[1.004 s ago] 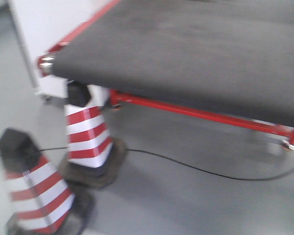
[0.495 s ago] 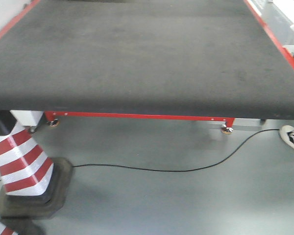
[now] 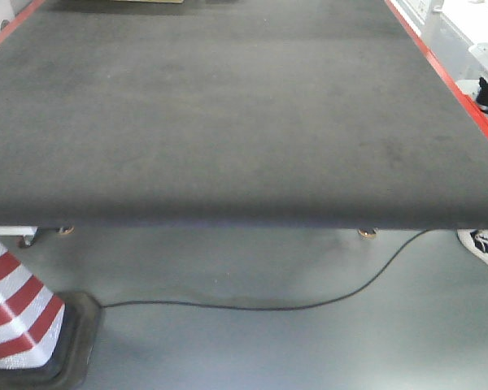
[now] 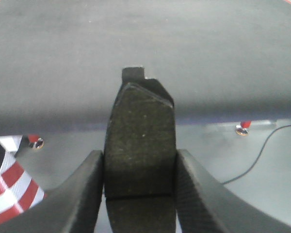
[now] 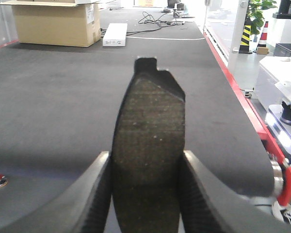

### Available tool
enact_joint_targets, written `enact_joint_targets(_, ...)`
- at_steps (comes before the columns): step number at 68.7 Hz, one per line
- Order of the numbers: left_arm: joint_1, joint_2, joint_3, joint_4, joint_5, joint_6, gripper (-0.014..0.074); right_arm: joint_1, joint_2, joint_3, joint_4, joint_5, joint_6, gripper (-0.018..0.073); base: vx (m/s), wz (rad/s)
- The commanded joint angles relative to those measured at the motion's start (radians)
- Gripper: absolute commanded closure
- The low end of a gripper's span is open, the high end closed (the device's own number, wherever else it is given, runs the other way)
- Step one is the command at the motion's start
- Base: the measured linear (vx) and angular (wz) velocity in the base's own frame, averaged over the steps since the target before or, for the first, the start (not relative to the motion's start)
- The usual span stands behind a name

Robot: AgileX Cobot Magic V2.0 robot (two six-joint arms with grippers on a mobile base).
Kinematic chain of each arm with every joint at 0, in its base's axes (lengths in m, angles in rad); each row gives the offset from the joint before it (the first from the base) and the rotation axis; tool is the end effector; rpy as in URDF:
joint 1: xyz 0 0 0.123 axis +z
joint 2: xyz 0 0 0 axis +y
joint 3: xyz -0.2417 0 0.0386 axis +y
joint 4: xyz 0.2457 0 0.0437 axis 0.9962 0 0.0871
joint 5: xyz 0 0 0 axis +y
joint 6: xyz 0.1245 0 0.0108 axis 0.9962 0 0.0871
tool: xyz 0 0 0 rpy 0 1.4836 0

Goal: Move and align brake pads A on conveyor
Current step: 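Drive up to the black belt conveyor and stop facing it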

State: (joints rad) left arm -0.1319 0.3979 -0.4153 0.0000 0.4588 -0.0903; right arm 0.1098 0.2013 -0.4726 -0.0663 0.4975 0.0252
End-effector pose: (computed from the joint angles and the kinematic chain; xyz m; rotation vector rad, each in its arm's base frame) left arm 0.1529 -0.0203 0.2568 0.0401 1.9274 -0.1488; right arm 0.1193 0.0092 0.2998 -0.0985 1.7061 0.0301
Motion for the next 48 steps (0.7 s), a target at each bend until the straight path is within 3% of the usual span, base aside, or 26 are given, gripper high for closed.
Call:
enact_joint_targets(1, -0.001, 0.005, -0.028, -0.01, -0.097, 0.0, 0.0603, -0.006, 0.012, -0.028, -0.007, -0.101, -0.011, 0.0567, 0.34, 0.0)
enact_joint_targets(48, -0.001, 0.005, -0.028, -0.01, -0.097, 0.0, 0.0603, -0.006, 0.012, -0.028, -0.007, -0.1, -0.011, 0.0567, 0.38, 0.02)
